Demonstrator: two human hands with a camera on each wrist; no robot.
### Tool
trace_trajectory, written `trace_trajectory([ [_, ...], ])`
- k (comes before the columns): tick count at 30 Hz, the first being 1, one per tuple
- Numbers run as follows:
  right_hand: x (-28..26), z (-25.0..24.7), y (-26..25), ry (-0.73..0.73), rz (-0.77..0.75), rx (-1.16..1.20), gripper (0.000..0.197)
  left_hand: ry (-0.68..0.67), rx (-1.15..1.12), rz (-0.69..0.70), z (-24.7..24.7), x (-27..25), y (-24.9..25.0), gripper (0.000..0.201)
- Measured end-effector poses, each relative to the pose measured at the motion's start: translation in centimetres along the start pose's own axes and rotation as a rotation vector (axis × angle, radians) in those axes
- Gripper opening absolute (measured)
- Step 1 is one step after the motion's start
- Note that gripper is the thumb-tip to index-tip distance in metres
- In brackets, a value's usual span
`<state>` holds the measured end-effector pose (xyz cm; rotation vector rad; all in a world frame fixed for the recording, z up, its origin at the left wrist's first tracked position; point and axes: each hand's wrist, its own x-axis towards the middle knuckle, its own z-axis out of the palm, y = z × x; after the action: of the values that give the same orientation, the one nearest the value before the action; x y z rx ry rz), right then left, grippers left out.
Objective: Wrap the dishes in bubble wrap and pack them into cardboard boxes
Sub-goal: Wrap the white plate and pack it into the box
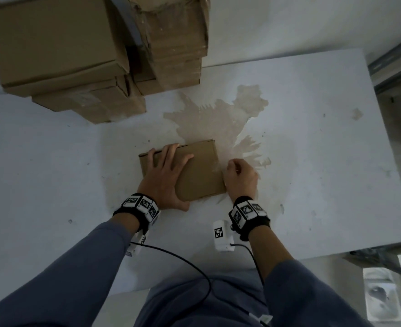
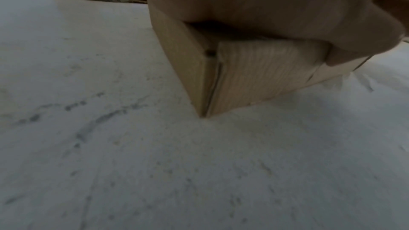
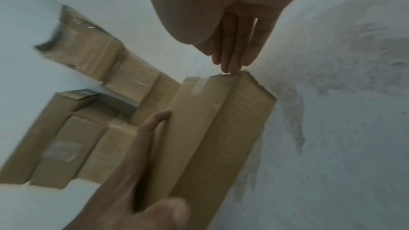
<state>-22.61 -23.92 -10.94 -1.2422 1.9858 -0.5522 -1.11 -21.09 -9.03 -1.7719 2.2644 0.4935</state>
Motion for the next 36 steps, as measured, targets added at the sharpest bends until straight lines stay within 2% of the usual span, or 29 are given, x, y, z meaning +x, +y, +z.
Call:
trace_trajectory([
  [1, -0.6, 0.1, -0.2, 0.035, -0.054, 0.031, 0.023, 0.003, 0.0, 0.001, 0.1, 0.0, -0.1, 0.135],
  [3, -1.8, 0.6, -0.8, 0.015, -0.152, 0.068, 0.024, 0.012, 0.002, 0.005, 0.1, 0.1, -0.2, 0.136],
  [6, -2.5, 1.8, -1.1, -0.016, -0.204, 0.073, 0.021, 0.027, -0.008, 0.013, 0.2, 0.1, -0.1, 0.135],
  [12, -2.0, 2.7, -0.6, -0.054, -0.203, -0.04, 0.02, 0.028, -0.014, 0.013, 0.4, -0.1, -0.3, 0.135],
  [20, -0.9, 2.0, -1.0, -0.229, -0.145, -0.291, 0.023, 0.003, 0.009, 0.01, 0.2, 0.0, -0.2, 0.135],
  [24, -0.4, 1.6, -1.2, -0.286, -0.09, -0.253, 0.026, -0.004, 0.029, 0.034, 0.0, -0.4, -0.3, 0.132],
  [28, -0.1, 0.4, -1.9, -0.269, -0.014, -0.137, 0.043, -0.059, 0.073, 0.002, -0.6, 0.2, 0.3, 0.145],
  [34, -0.4, -0.7, -1.2, -0.398, 0.002, -0.059, 0.037, -0.148, 0.05, 0.015, -2.1, 0.9, 1.4, 0.144],
  [36, -1.0, -2.0, 0.6, -0.439, -0.07, -0.079, 0.029, -0.191, -0.021, -0.018, -2.8, 0.3, 1.6, 0.142],
])
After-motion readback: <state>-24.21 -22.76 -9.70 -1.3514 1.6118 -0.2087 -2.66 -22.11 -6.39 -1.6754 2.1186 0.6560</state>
